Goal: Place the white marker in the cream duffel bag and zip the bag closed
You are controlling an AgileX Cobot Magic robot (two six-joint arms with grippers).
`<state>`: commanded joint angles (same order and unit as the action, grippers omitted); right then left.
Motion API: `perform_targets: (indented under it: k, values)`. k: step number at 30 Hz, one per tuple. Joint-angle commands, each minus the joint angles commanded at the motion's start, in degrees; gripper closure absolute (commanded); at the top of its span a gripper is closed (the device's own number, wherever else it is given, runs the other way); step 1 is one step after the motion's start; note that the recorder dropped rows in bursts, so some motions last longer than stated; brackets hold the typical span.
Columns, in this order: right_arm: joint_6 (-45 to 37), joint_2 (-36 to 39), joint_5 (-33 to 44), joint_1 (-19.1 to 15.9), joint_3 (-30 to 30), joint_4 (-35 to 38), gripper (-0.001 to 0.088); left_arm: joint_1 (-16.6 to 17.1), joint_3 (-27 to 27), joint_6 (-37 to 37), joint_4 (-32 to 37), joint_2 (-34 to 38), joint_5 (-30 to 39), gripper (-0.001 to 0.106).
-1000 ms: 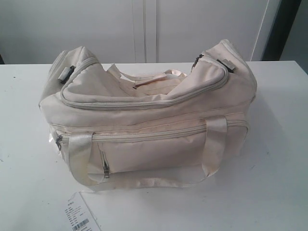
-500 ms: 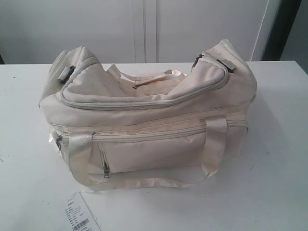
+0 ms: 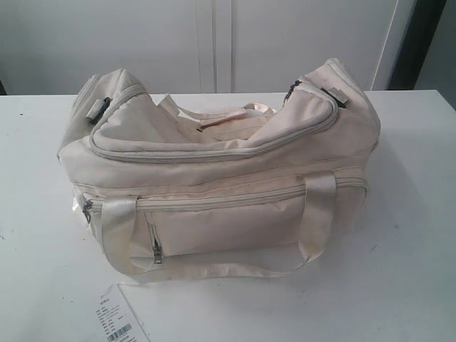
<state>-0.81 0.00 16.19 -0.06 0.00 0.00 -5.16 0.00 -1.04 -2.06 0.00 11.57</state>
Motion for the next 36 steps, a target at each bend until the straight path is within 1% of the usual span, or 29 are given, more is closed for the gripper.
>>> perform_targets:
  k: [11,16,36]
  values:
    - [0.0,0.0,0.1,0.0,0.0,0.0,0.0868,0.0,0.0,0.0,0.0,0.0,0.0,0.105]
    - [0.0,0.0,2.9,0.0,0.0,0.0,0.0868,0.0,0.0,0.0,0.0,0.0,0.0,0.105]
    - [0.0,0.0,3.1,0.1,0.0,0.0,0.0868,0.0,0.0,0.0,0.0,0.0,0.0,0.105]
